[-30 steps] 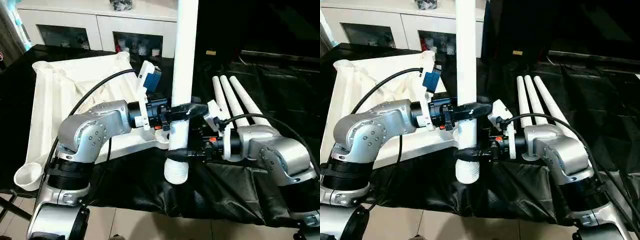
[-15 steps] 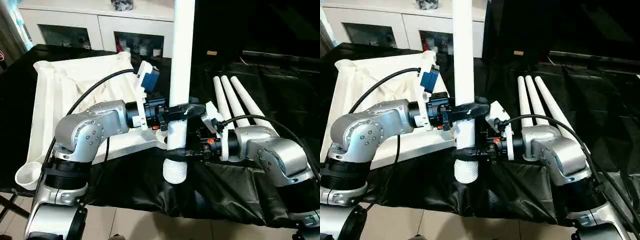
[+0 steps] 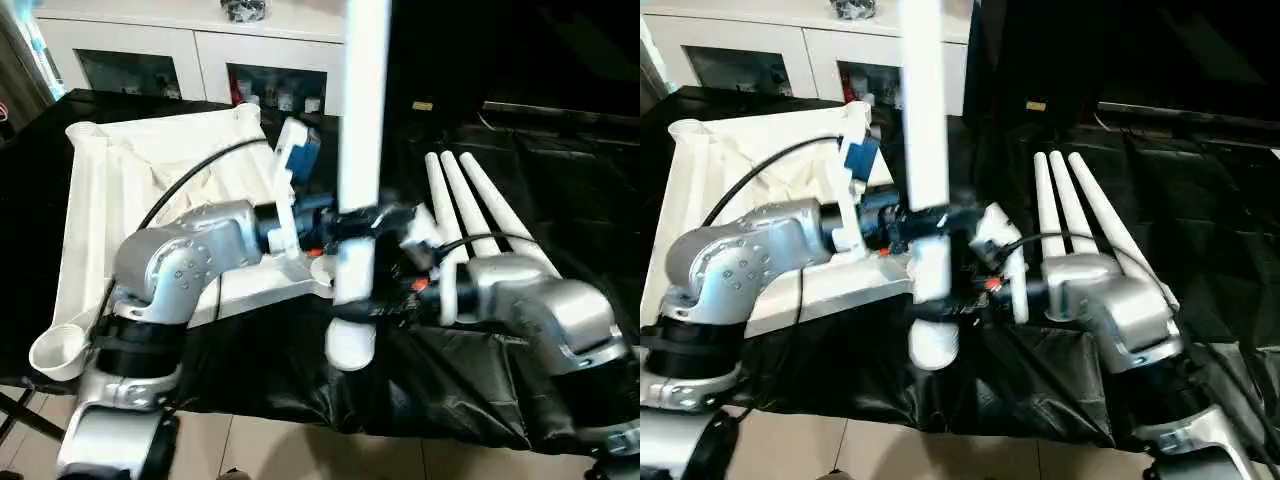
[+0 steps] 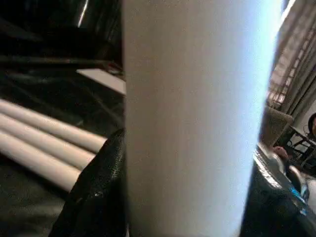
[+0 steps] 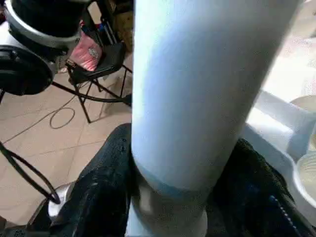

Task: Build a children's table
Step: Pick table leg

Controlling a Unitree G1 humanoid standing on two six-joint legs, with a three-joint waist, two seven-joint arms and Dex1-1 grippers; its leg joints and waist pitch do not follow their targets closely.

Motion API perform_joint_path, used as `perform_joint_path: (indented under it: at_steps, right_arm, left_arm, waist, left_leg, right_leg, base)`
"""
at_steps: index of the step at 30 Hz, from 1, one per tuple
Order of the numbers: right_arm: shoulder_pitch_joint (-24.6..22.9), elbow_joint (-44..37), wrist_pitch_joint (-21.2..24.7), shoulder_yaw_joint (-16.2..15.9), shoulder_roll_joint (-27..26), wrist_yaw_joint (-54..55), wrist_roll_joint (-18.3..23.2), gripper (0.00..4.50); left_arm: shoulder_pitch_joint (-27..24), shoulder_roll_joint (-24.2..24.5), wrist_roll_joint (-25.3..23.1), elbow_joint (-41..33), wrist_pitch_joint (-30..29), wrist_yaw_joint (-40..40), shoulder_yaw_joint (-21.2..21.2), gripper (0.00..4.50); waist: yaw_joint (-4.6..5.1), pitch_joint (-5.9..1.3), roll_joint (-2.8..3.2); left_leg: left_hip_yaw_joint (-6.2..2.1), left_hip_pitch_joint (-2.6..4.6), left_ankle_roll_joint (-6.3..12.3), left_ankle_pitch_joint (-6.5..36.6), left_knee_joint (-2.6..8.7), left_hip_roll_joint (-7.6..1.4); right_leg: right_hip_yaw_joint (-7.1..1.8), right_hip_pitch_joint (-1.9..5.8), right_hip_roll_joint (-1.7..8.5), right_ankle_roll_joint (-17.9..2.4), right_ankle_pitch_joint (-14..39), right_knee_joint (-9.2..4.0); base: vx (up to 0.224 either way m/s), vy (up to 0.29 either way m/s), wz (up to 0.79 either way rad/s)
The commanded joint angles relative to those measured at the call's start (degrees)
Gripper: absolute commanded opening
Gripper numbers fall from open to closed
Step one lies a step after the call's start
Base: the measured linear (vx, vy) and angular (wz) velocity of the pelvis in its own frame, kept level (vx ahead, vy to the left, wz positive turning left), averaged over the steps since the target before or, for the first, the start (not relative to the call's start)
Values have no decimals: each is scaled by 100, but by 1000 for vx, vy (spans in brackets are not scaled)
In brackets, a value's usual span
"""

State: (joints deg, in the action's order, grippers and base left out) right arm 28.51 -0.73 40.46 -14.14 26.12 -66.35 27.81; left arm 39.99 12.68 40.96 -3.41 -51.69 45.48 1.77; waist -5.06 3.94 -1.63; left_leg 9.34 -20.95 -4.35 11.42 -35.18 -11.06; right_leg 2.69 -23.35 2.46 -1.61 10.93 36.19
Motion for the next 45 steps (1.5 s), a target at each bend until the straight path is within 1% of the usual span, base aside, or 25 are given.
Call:
perform_joint_path:
  at_steps: [1, 3, 6, 8, 10, 11, 12, 13, 14, 16, 17, 18, 19, 24, 25, 26, 27, 28, 29, 30, 31, 32, 33, 39, 45]
  right_arm:
    - [-6, 21, -73, -3, 9, 66, -26, 188]
    - [0, 45, -106, 22, -26, 115, -40, 188]
    - [29, 111, -150, 64, -96, 197, -58, 188]
    - [53, 155, -176, 75, -124, 227, -75, 188]
    - [73, 182, -190, 86, -145, 240, -92, 188]
    - [77, 189, -192, 92, -154, 245, -99, 188]
    - [88, 197, -196, 99, -165, 254, -105, 188]
    - [94, 202, -197, 104, -172, 260, -108, 188]
    - [108, 217, -223, 116, -188, 294, -118, 188]
    - [113, 230, -254, 123, -197, 334, -134, 188]
    - [118, 241, -266, 125, -197, 344, -139, 188]
    - [129, 261, -278, 128, -200, 349, -146, 188]
    - [143, 283, -292, 132, -205, 360, -156, 188]
    - [206, 369, -355, 174, -271, 444, -218, 188]
    - [232, 400, -283, 202, -292, 426, -149, 223]
    - [232, 400, -283, 202, -292, 426, -149, 244]
    - [259, 417, -199, 234, -306, 404, -59, 258]
    - [263, 420, -205, 232, -304, 413, -65, 258]
    - [267, 427, -214, 228, -301, 425, -81, 274]
    - [276, 461, -269, 201, -291, 455, -157, 274]
    - [276, 461, -269, 201, -291, 455, -157, 290]
    - [280, 479, -294, 189, -289, 469, -194, 290]
    - [285, 511, -308, 171, -284, 484, -237, 302]
    - [295, 515, -211, 134, -295, 454, -220, 302]
    - [278, 486, -70, 36, -195, 379, -217, 302]
  left_arm:
    - [91, -26, 76, -71, 86, -79, -84, 301]
    - [103, -103, 77, -64, 102, -295, -214, 302]
    - [111, -86, 130, -8, -9, -446, -369, 302]
    - [105, -101, 204, 23, -127, -486, -444, 274]
    - [143, -118, 152, 113, -198, -625, -465, 267]
    - [153, -122, 143, 142, -228, -663, -471, 250]
    - [154, -126, 69, 163, -171, -697, -442, 250]
    - [152, -128, 20, 170, -122, -712, -421, 228]
    - [154, -145, -31, 172, -34, -723, -393, 222]
    - [165, -203, -15, 183, -33, -846, -438, 211]
    - [173, -212, -7, 191, -30, -860, -443, 198]
    - [187, -221, 1, 203, -34, -870, -449, 198]
    - [206, -233, -6, 225, -23, -898, -465, 184]
    - [269, -281, -48, 317, 53, -1053, -545, 178]
    - [282, -282, -63, 325, 70, -1055, -544, 178]
    - [282, -282, -63, 325, 70, -1055, -544, 178]
    - [295, -275, -78, 303, 92, -1048, -532, 178]
    - [295, -273, -73, 294, 88, -1044, -531, 178]
    - [297, -271, -68, 286, 87, -1038, -526, 178]
    - [301, -266, -63, 284, 98, -1032, -508, 178]
    - [301, -266, -63, 284, 98, -1032, -508, 177]
    - [301, -262, -53, 281, 98, -1023, -497, 177]
    - [298, -259, -40, 262, 94, -1005, -475, 177]
    - [254, -187, 50, 162, 12, -775, -348, 177]
    - [270, -185, 84, 178, 5, -712, -337, 177]
  waist:
    - [-6, -469, -11]
    - [-2, -470, -10]
    - [2, -475, -16]
    - [0, -472, -9]
    - [-3, -473, -3]
    - [-2, -474, -3]
    - [-6, -475, 4]
    - [-11, -473, 1]
    - [-7, -471, -2]
    - [-9, -472, 1]
    - [-5, -469, -13]
    - [-8, -470, -7]
    - [-6, -465, -11]
    - [-2, -471, -15]
    - [-1, -471, -31]
    - [-3, -470, -24]
    - [-4, -473, -15]
    - [0, -472, -14]
    - [0, -472, -15]
    - [0, -473, -14]
    - [-3, -474, -14]
    - [-2, -472, -15]
    - [-3, -472, -15]
    - [-3, -472, -7]
    - [-5, -472, 1]
  left_leg:
    - [-5, 1, 178, 177, 319, -146]
    - [-8, -5, 170, 165, 318, -145]
    - [-9, -10, 184, 149, 314, -137]
    - [-5, 0, 178, 150, 315, -136]
    - [-6, 8, 186, 160, 314, -140]
    - [-4, 6, 191, 159, 312, -137]
    - [-8, 6, 196, 160, 312, -139]
    - [-11, 2, 196, 154, 317, -145]
    - [-14, 2, 190, 173, 318, -147]
    - [-9, 6, 168, 196, 315, -147]
    - [-8, 2, 168, 209, 316, -149]
    - [-8, 1, 171, 219, 316, -144]
    - [-9, 2, 169, 233, 317, -144]
    - [-9, -6, 185, 201, 311, -138]
    - [-5, -8, 189, 196, 310, -135]
    - [-7, -8, 193, 194, 312, -135]
    - [-9, 1, 198, 184, 311, -143]
    - [-9, -6, 195, 179, 310, -143]
    - [-10, 0, 196, 168, 311, -138]
    - [-9, -1, 193, 167, 311, -139]
    - [-7, 2, 193, 169, 310, -139]
    - [-7, 6, 193, 179, 312, -140]
    - [-6, -1, 187, 180, 311, -136]
    - [-7, 2, 186, 186, 315, -141]
    - [-9, 4, 175, 203, 313, -142]
  right_leg:
    - [-273, 420, 440, -1149, 509, -387]
    - [-271, 428, 441, -1132, 486, -387]
    - [-267, 427, 435, -1132, 456, -376]
    - [-264, 416, 431, -1140, 483, -386]
    - [-265, 412, 425, -1144, 459, -379]
    - [-265, 414, 424, -1143, 453, -379]
    - [-264, 411, 427, -1148, 449, -376]
    - [-263, 414, 434, -1152, 447, -380]
    - [-262, 413, 437, -1148, 474, -386]
    - [-266, 414, 443, -1151, 501, -386]
    - [-265, 416, 442, -1150, 517, -391]
    - [-266, 419, 445, -1129, 562, -392]
    - [-265, 415, 441, -1120, 587, -395]
    - [-263, 416, 441, -1095, 597, -397]
    - [-264, 420, 441, -1088, 598, -399]
    - [-264, 419, 440, -1090, 603, -394]
    - [-261, 412, 442, -1093, 594, -394]
    - [-263, 415, 435, -1094, 560, -387]
    - [-259, 414, 435, -1093, 546, -391]
    - [-260, 414, 439, -1094, 553, -390]
    - [-261, 408, 437, -1092, 554, -388]
    - [-261, 406, 436, -1096, 562, -388]
    - [-261, 411, 437, -1090, 575, -388]
    - [-262, 407, 438, -1109, 553, -386]
    - [-262, 414, 442, -1115, 574, -392]
  base:
    - [0, 0, 0]
    - [0, 0, 0]
    - [0, 0, 0]
    - [0, 0, 0]
    - [0, 0, 0]
    - [0, 0, 0]
    - [0, 0, 0]
    - [0, 0, 0]
    - [0, 0, 0]
    - [0, 0, 0]
    - [0, 0, 0]
    - [0, 0, 0]
    - [0, 0, 0]
    - [0, 0, 0]
    - [0, 0, 0]
    - [0, 0, 0]
    - [0, 0, 0]
    - [0, 0, 0]
    - [0, 0, 0]
    - [0, 0, 0]
    - [0, 0, 0]
    - [0, 0, 0]
    - [0, 0, 0]
    - [0, 0, 0]
    - [0, 0, 0]
